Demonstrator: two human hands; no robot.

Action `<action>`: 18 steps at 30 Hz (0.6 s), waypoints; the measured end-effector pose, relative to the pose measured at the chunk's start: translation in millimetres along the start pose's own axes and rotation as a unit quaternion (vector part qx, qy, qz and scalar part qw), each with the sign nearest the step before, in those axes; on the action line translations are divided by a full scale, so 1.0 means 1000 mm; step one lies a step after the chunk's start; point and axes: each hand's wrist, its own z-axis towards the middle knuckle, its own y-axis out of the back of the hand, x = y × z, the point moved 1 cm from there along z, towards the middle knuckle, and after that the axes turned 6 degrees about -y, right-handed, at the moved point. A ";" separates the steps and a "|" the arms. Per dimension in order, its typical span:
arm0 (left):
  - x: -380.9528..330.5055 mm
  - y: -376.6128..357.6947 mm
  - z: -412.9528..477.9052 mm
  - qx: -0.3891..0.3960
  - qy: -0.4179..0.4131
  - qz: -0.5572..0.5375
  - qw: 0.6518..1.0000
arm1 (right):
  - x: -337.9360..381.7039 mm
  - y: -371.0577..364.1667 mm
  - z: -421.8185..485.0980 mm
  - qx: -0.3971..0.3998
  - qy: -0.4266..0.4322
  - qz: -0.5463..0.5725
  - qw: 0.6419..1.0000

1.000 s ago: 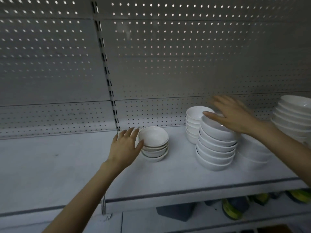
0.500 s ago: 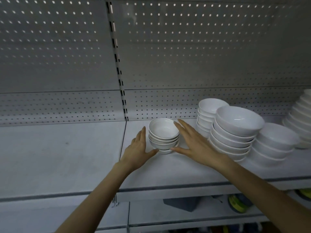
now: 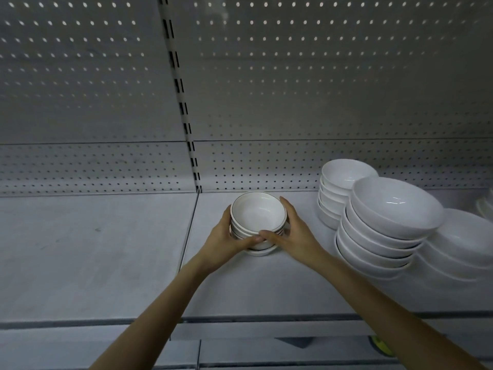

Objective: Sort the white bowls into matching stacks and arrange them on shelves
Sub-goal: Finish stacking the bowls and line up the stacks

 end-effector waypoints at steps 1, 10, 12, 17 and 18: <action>0.001 -0.001 0.000 -0.001 0.002 -0.004 1.000 | -0.001 0.000 0.001 0.003 0.006 0.009 1.000; 0.012 -0.006 -0.001 0.031 -0.023 -0.013 0.999 | -0.021 -0.001 0.006 0.091 -0.014 0.079 0.993; 0.017 -0.008 -0.002 0.037 -0.031 0.002 0.999 | -0.034 -0.003 0.006 0.103 -0.008 0.066 0.992; 0.024 -0.005 0.002 0.038 -0.016 0.016 0.999 | -0.045 0.000 0.014 0.096 -0.023 0.095 0.991; 0.024 -0.006 0.002 0.038 -0.016 0.017 0.999 | -0.045 0.000 0.015 0.093 -0.020 0.100 0.990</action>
